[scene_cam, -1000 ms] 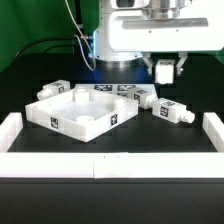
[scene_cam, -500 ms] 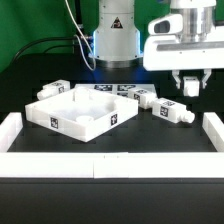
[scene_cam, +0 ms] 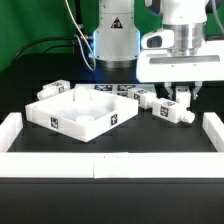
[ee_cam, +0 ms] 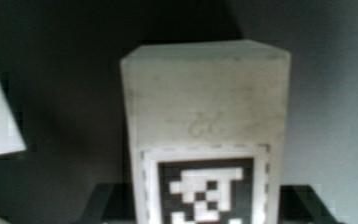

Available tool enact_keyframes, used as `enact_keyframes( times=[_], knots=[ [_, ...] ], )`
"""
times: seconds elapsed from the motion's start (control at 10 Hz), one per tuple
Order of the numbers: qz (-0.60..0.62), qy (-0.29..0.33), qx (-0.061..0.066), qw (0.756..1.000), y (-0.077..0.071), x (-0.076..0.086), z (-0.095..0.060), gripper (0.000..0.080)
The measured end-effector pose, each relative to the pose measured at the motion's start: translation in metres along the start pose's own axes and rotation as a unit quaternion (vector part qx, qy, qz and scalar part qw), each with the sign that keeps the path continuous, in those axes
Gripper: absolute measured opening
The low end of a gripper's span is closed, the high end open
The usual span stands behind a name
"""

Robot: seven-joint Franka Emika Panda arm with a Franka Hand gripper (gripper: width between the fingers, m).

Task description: Assemble one leg

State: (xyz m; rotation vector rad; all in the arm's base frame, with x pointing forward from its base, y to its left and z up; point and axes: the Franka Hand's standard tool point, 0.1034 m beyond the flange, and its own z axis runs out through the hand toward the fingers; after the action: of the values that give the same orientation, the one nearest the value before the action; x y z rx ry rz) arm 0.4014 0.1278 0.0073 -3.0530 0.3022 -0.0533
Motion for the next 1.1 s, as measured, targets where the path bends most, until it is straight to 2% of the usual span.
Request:
enact_keyframes(
  times=[0.3, 0.4, 0.5, 0.6, 0.7, 0.8, 1.0, 1.1],
  knots=[
    [-0.008, 0.000, 0.000, 1.000, -0.002, -0.001, 0.000, 0.0287],
    [-0.009, 0.000, 0.000, 1.000, -0.002, -0.001, 0.000, 0.0503],
    [-0.017, -0.005, -0.001, 1.000, -0.002, -0.001, -0.001, 0.0503],
    [-0.036, -0.027, -0.007, 0.999, 0.000, 0.007, -0.017, 0.0622],
    [-0.050, -0.029, -0.008, 0.998, 0.003, 0.022, -0.040, 0.0622],
    [-0.065, -0.032, -0.008, 0.997, 0.005, 0.036, -0.054, 0.0645],
    [-0.123, -0.020, -0.004, 0.992, 0.010, 0.070, -0.065, 0.0649],
    [-0.175, -0.017, -0.002, 0.984, 0.016, 0.085, -0.061, 0.0649]
  ],
)
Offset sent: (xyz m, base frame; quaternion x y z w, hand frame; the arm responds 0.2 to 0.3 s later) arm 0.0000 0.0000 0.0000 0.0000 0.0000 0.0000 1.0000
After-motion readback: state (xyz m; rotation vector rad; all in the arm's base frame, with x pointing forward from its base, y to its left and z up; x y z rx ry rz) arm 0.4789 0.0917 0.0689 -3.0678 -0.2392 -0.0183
